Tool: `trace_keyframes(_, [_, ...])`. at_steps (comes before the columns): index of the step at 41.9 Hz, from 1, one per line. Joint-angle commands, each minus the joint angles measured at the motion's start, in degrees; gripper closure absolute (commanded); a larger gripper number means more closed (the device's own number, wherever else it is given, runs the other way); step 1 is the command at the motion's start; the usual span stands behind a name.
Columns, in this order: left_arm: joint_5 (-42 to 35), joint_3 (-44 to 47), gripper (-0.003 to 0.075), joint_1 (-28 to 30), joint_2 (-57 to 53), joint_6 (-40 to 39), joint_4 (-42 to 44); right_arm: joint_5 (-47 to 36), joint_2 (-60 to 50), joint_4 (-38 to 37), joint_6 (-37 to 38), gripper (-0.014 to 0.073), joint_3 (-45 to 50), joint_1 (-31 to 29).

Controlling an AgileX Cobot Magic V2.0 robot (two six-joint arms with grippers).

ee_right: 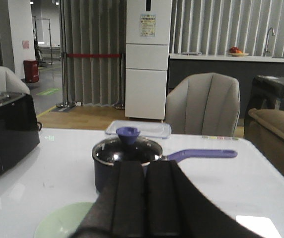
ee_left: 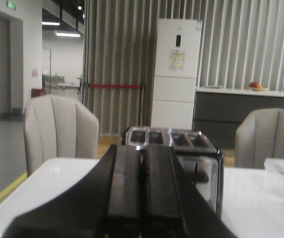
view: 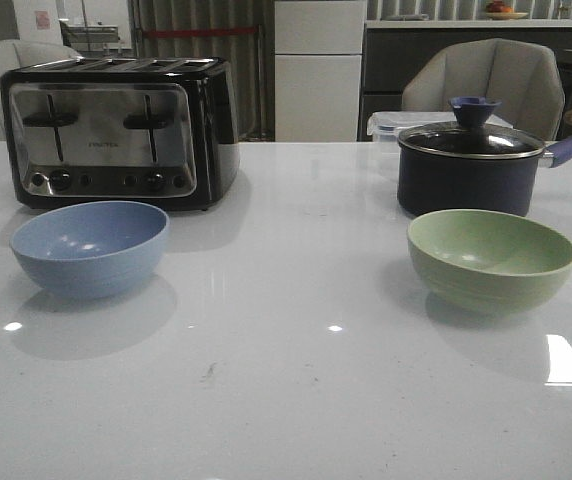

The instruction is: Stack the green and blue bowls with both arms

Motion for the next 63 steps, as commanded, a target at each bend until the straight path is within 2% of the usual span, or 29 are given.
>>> trace_keyframes(1, [0.2,-8.8,0.0627,-0.5,3.3,0.0,-0.5,2.2,3.6,-0.5,-0.1,0.0539,-8.3,-0.3])
trace_keyframes(7, [5.5,-17.4,0.0627,-0.5,9.1,0.0,-0.5,10.6,10.7,-0.5,-0.1,0.0539,-17.0,-0.3])
trace_keyframes(13, [15.1,-24.0,0.0627,-0.5,16.1,0.0,-0.5,18.1,19.0,-0.5,-0.1,0.0539,-23.4,-0.3])
trace_keyframes(24, [26.3,-24.2,0.0627,-0.5,26.5,0.0,-0.5,27.4,31.3,-0.5,-0.1,0.0539,-24.3,-0.3])
trace_keyframes(41, [27.5,-24.1,0.0627,-0.5,36.8,0.0,-0.8,29.4,44.5,-0.5,-0.1,0.0539,-24.3,-0.3])
trace_keyframes(44, [27.5,-24.1,0.0624,-0.5,38.3,0.0,-0.8,29.4,46.3,-0.5,-0.1,0.0511,-24.3,-0.3])
trace_keyframes(46, [27.4,-24.1,0.0603,-0.5,38.9,0.0,-0.8,29.4,47.4,-0.5,-0.1,0.0452,-24.3,-0.3])
trace_keyframes(49, [27.2,-24.1,0.0517,-0.5,39.8,0.1,-0.8,29.0,49.0,-0.5,-0.1,0.0313,-24.3,-0.3])
trace_keyframes(51, [27.2,-24.1,0.0431,-0.5,40.4,1.3,-0.8,28.5,49.9,-0.5,-0.1,0.0207,-24.3,-0.3])
trace_keyframes(52, [27.1,-24.1,0.0363,-0.5,40.5,1.3,-0.8,28.1,50.6,-0.4,-0.1,0.0156,-24.4,-0.3])
trace_keyframes(54, [27.0,-24.1,0.0274,-0.5,40.8,1.3,-0.8,27.8,51.8,0.2,-0.1,0.0091,-24.5,-0.3])
trace_keyframes(58, [27.0,-24.1,0.0181,-0.9,41.2,2.6,-1.3,28.0,54.9,1.8,-0.1,0.0061,-25.8,-0.3])
trace_keyframes(63, [26.9,-24.1,0.0183,-4.1,41.3,4.1,-2.1,28.1,59.7,3.5,-0.1,0.0062,-28.6,-0.3])
